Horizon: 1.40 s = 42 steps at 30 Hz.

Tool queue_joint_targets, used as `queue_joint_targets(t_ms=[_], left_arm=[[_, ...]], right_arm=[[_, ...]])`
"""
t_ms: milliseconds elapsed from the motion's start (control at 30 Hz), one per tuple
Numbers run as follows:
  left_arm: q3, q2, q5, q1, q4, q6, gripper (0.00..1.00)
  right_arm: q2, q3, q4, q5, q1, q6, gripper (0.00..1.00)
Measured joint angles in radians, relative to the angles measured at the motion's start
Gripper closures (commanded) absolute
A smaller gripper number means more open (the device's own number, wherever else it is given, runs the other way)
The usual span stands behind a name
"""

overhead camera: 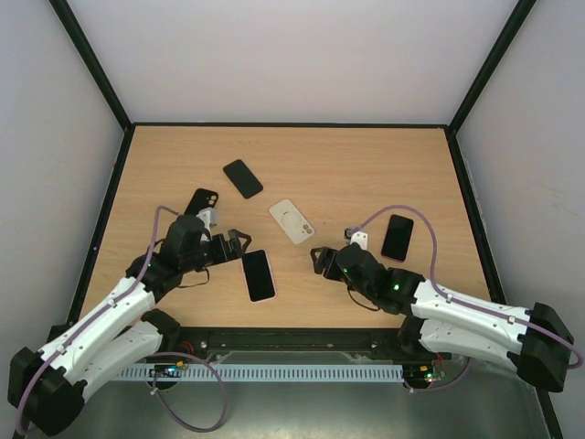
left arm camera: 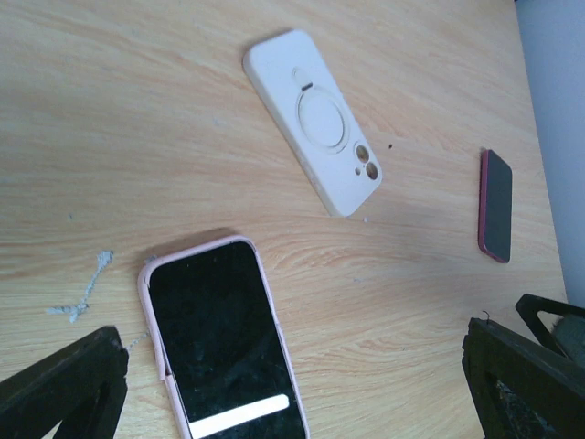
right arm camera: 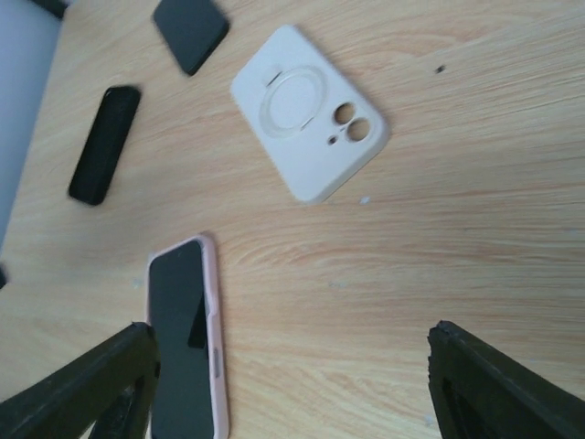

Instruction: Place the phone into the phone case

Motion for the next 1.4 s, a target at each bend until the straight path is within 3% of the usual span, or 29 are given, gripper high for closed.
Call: queue_joint_targets(t_ms=[167,333,433,567,1100,1400], left_arm=[[0.074,-0.024,-0.045,0.0,-0.084,0.032,0.01],[0.125,-0.026,-0.04,0.0,-0.146,0.052,0.01],[0.161,-0.036,-0.044,0.0,-0.167,0.074,0.01],[0.173,-0.06,-0.055,0.0,-0.187,0.092,0.01],[0.173,-0.068,-0.042,0.002,-0.204,0.121,0.01],[0.173,-0.069,-0.039,0.002,-0.204,0.121,0.01]], right_arm=[[0.085,0.077,-0.086,0.084,-0.043,-0.033,0.28],[0.191,0.133,-0.164,0.138,-0.143,-0.061,0.26],[0.26,0.152,-0.202,0.15,-0.24,-0.076,0.18],[0.326,0.164,-0.241,0.162,-0.365,-0.1,0.0],[0.557,0.206,-0.243,0.131,-0.776,-0.209,0.02],[0.585,0.206,-0.194,0.1,-0.832,-0.251,0.02]])
